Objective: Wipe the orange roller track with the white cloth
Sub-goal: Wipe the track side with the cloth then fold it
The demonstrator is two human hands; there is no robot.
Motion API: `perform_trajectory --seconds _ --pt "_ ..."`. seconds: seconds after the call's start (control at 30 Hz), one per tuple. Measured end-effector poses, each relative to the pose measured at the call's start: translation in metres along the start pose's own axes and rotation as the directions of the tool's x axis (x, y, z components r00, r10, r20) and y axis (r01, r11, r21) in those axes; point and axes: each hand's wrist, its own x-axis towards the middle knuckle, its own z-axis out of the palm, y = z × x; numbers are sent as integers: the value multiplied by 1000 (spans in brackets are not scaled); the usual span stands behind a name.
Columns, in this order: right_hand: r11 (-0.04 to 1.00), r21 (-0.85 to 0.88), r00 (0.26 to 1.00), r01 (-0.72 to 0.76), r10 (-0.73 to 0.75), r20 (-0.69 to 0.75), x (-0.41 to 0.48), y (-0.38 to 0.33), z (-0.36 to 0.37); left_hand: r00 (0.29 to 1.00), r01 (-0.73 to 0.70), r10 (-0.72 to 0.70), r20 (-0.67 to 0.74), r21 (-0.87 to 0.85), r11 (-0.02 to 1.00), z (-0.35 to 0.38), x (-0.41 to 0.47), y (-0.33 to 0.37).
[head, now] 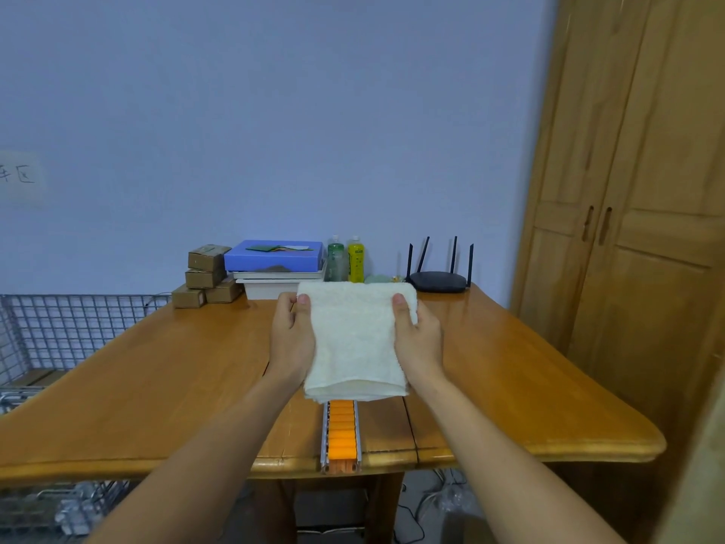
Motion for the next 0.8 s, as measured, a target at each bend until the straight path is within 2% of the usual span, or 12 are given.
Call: perform_trajectory --seconds 0.23,0.33,0.43,0.47,0.57,0.67,0.73,0.8 --pt "1000 -9 1000 -7 7 5 -5 -5 4 999 23 -23 -23 -2 1000 -3 1 -4" --pt "999 -11 999 -36 36 3 -1 -5 3 987 163 -163 2 -61 985 -6 5 -6" --pt "998 -4 998 -60 60 -31 5 -7 -1 945 325 -315 86 -138 936 -10 6 -10" --pt "998 -14 997 -56 55 -49 7 -8 -3 943 329 -317 104 -129 936 -11 6 -11" --pt "994 -95 994 -45 35 -103 11 -13 -4 971 212 -213 111 22 977 -6 4 -9" --pt "969 -246 993 -31 3 -115 15 -16 1 972 126 -131 195 37 991 3 0 7" --pt "939 -343 993 2 -44 -113 14 -19 7 953 142 -131 273 -20 990 13 -5 23" --pt "900 -432 990 58 -108 -90 11 -23 13 922 234 -190 336 -96 967 23 -9 37"
